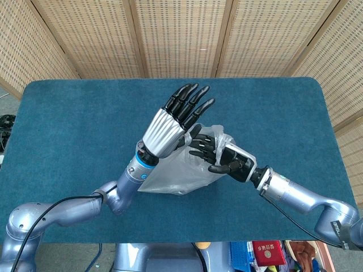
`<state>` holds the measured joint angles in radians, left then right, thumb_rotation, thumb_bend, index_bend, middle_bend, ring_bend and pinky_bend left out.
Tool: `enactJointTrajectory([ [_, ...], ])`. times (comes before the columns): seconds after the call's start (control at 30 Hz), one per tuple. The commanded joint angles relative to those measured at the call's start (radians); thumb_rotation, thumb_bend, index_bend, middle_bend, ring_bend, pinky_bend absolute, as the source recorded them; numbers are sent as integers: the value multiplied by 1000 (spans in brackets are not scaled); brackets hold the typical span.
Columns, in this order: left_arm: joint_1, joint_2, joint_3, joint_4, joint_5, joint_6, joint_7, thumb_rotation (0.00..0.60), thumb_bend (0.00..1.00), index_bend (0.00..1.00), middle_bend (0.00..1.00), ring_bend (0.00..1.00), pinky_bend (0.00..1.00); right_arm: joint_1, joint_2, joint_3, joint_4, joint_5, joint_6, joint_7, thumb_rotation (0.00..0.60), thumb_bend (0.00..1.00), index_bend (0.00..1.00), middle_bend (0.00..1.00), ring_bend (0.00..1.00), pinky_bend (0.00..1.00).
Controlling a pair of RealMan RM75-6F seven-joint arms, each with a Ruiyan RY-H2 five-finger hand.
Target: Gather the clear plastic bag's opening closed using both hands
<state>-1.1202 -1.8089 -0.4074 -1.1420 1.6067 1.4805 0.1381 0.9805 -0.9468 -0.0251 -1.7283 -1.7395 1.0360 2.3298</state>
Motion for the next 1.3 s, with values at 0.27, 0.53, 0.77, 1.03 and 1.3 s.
enactJointTrajectory([
  [0.27, -14, -18, -12, -1, -29, -13, 0, 600, 444, 0, 0, 0, 107, -7, -19, 17, -18, 49, -3, -31, 600, 0, 46, 132, 0, 24],
  [0.53, -4, -25, -11, 6, -55, -15, -21, 600, 446, 0, 0, 0, 107, -17, -38, 43, -49, 115, -30, -83, 600, 0, 0, 38, 0, 60],
  [0.77, 0, -8, -11, 5, -63, -22, -33, 600, 443, 0, 0, 0, 106, -20, -47, 63, -76, 136, -58, -127, 600, 0, 0, 61, 0, 60],
  [1.03, 5, -10, -14, 21, -88, -31, -50, 600, 443, 0, 0, 0, 106, -19, -47, 84, -93, 150, -100, -150, 600, 0, 35, 148, 11, 60],
  [1.3, 4, -19, -16, 32, -103, -35, -55, 600, 444, 0, 0, 0, 106, -26, -47, 94, -93, 148, -116, -147, 600, 0, 35, 168, 31, 72],
])
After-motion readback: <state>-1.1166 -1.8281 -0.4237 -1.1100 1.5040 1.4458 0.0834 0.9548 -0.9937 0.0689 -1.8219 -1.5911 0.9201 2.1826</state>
